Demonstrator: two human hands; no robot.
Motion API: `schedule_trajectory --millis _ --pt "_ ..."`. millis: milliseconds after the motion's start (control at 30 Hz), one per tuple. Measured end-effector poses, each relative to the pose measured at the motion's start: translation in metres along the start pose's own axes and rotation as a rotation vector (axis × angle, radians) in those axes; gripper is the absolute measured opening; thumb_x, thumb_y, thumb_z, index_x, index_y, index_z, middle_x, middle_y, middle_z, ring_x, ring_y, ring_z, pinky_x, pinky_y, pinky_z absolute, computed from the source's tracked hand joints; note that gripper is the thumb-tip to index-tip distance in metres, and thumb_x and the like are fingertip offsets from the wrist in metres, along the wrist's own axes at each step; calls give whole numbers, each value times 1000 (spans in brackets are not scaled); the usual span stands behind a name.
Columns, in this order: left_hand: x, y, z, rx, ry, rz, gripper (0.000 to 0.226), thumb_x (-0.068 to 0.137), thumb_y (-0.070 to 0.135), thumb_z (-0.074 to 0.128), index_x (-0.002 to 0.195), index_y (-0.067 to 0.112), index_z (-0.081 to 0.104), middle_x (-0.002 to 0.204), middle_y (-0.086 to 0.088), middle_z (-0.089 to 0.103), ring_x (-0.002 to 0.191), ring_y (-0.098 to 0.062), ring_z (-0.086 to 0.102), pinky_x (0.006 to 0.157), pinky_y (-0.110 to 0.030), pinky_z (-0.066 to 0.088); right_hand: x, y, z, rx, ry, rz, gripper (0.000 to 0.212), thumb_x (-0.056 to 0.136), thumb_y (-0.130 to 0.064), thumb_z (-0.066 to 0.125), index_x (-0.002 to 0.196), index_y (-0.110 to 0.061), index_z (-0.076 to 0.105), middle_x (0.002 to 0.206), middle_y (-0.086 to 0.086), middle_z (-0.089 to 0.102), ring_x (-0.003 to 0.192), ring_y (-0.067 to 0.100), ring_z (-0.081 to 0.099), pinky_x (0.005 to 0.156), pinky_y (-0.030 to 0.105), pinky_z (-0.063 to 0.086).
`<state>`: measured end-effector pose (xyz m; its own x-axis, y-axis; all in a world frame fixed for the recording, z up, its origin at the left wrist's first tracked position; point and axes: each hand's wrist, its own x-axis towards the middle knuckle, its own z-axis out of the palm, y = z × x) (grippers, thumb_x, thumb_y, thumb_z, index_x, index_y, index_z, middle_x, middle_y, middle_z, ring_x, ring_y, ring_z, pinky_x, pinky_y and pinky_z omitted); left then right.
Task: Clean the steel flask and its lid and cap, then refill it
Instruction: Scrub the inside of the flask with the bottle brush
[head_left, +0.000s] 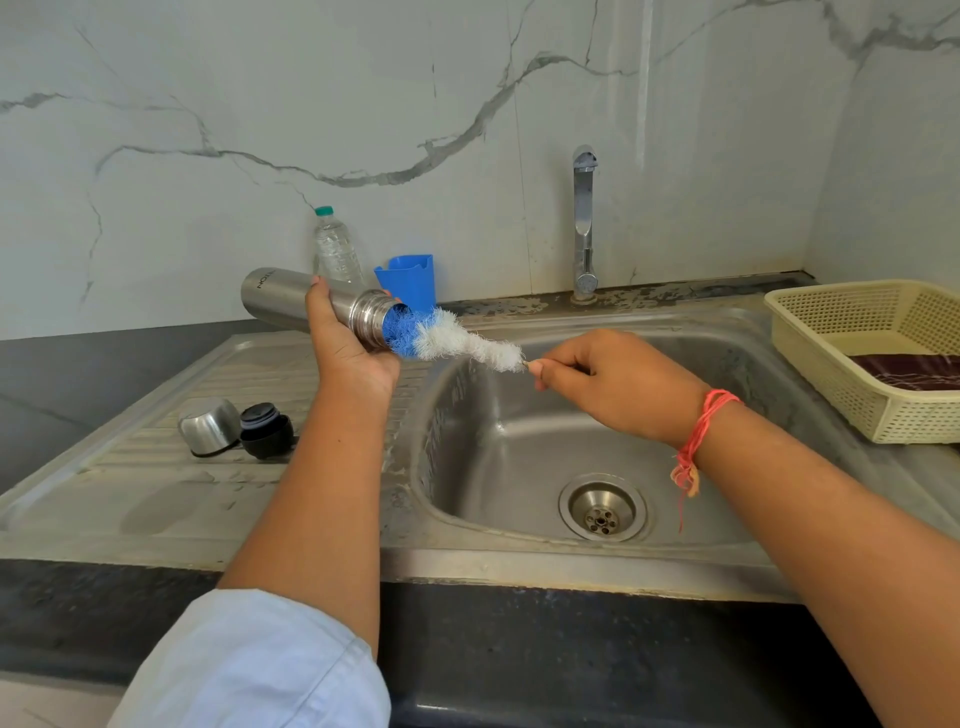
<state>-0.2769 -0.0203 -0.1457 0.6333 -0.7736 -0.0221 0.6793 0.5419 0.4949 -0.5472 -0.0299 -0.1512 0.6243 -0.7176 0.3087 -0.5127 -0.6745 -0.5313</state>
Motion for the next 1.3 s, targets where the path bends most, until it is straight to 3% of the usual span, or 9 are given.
schedule_trajectory --millis 267,400,533,633,833,1000,1167,1233,1300 --pt "-7 2 6 13 -15 33 39 88 37 77 112 8 63 79 -8 69 62 -20 69 63 -34 60 -4 1 -4 240 -95 50 35 100 -45 55 82 -24 76 57 7 33 44 11 26 46 24 26" --pt "-4 4 7 75 43 120 50 86 33 81 124 7 63 100 -11 73 77 -26 74 70 -41 61 -1 2 -2 101 -29 40 33 101 -43 55 84 -24 75 47 -7 36 41 7 33 45 21 30" --pt "1 6 4 119 154 199 58 82 31 85 127 7 58 112 -13 74 78 -27 77 67 -41 62 1 1 1 -85 31 -8 40 101 -47 51 85 -17 72 60 4 57 55 14 51 58 29 43" --pt "4 5 3 150 218 200 49 83 30 84 120 8 61 111 -13 76 80 -27 78 70 -48 65 -1 -1 0 -198 77 -61 44 102 -50 47 70 -22 59 57 1 52 58 20 51 56 38 41" --pt "4 8 1 134 251 98 40 84 33 82 111 9 67 99 -9 77 80 -28 78 76 -58 63 -4 -6 0 -389 151 -122 45 102 -54 39 65 -30 45 55 -8 44 58 17 44 51 32 30" --pt "2 13 -1 66 119 16 48 86 39 78 123 10 67 101 -8 73 84 -26 73 86 -54 61 0 -4 3 116 -50 21 38 101 -45 55 82 -18 74 52 -1 35 41 9 28 44 23 27" --pt "-9 11 6 -17 29 17 37 90 38 74 112 9 63 80 -8 69 62 -22 70 62 -37 61 -5 -3 -5 896 -486 523 31 98 -43 58 105 -16 71 61 -6 28 44 5 16 36 15 12" --pt "-12 10 9 -39 8 31 38 91 37 73 112 8 61 77 -9 66 59 -22 68 58 -33 59 -7 -1 -6 1033 -564 595 29 96 -41 60 105 -16 70 62 -7 26 43 2 17 34 14 12" --pt "-12 11 9 -17 -6 52 40 91 37 73 115 8 61 80 -9 66 60 -21 68 58 -32 59 -6 0 -4 941 -522 555 30 97 -43 59 104 -16 71 61 -6 28 43 4 17 35 15 13"
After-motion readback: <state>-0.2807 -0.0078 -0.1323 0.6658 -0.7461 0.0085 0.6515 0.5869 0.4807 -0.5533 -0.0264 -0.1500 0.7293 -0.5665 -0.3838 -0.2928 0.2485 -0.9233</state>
